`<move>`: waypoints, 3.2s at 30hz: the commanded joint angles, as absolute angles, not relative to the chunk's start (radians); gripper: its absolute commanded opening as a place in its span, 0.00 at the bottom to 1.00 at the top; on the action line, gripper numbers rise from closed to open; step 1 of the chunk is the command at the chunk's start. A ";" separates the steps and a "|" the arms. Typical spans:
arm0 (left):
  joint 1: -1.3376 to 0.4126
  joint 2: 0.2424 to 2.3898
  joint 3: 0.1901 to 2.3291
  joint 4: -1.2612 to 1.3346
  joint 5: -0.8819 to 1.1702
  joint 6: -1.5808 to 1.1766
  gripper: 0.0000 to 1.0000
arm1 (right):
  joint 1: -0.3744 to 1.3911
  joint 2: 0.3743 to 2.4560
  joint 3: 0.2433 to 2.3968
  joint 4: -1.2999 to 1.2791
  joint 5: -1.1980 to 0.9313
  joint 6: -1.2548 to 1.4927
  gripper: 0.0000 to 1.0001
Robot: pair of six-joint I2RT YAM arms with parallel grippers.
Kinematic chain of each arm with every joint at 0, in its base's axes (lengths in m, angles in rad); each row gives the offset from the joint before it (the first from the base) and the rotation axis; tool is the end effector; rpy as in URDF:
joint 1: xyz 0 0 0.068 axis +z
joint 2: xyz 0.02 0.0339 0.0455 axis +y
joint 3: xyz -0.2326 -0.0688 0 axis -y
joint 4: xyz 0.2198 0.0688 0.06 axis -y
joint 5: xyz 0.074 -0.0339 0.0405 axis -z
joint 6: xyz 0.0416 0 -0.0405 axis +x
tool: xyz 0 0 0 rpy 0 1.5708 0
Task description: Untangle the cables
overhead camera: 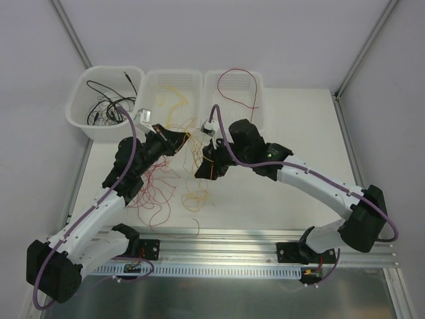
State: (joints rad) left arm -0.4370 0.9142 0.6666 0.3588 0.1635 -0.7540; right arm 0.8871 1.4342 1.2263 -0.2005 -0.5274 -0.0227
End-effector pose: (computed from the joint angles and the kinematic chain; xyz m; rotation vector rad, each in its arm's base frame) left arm 0.1966 -0.0993 0.3148 -0.1045 1.5534 -1.0773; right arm 0.1838 0.2587 0.3136 -1.2278 1.6824 1.0670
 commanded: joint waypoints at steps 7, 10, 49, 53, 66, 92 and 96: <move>-0.428 0.930 0.747 0.384 0.118 -0.669 0.00 | 0.885 1.333 1.259 -0.337 -0.453 -0.101 0.85; -0.426 0.943 0.823 0.322 0.106 -0.634 0.00 | 0.876 1.301 1.284 -0.412 -0.369 -0.124 0.96; -0.411 1.009 1.103 0.085 0.175 -0.526 0.00 | 0.770 0.956 1.261 -0.428 0.504 0.074 1.00; -0.378 1.078 1.277 0.006 0.124 -0.473 0.00 | 0.769 0.839 1.175 -0.512 0.658 0.035 0.99; -0.226 1.420 1.834 -0.055 0.118 -0.399 0.00 | 0.769 0.577 1.028 -0.709 0.716 0.055 1.00; -0.127 2.095 1.832 -0.064 0.126 -0.259 0.09 | 0.767 0.614 0.930 -0.736 0.626 0.055 1.00; -0.127 2.057 1.796 -0.078 0.147 -0.242 0.29 | 0.767 0.624 0.936 -0.739 0.607 0.061 1.00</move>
State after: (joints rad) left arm -0.1295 2.1170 1.7985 -0.1005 0.1097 -0.2726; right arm 0.7696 0.6201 0.9344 -0.7326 0.6231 0.0517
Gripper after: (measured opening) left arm 0.258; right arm 0.994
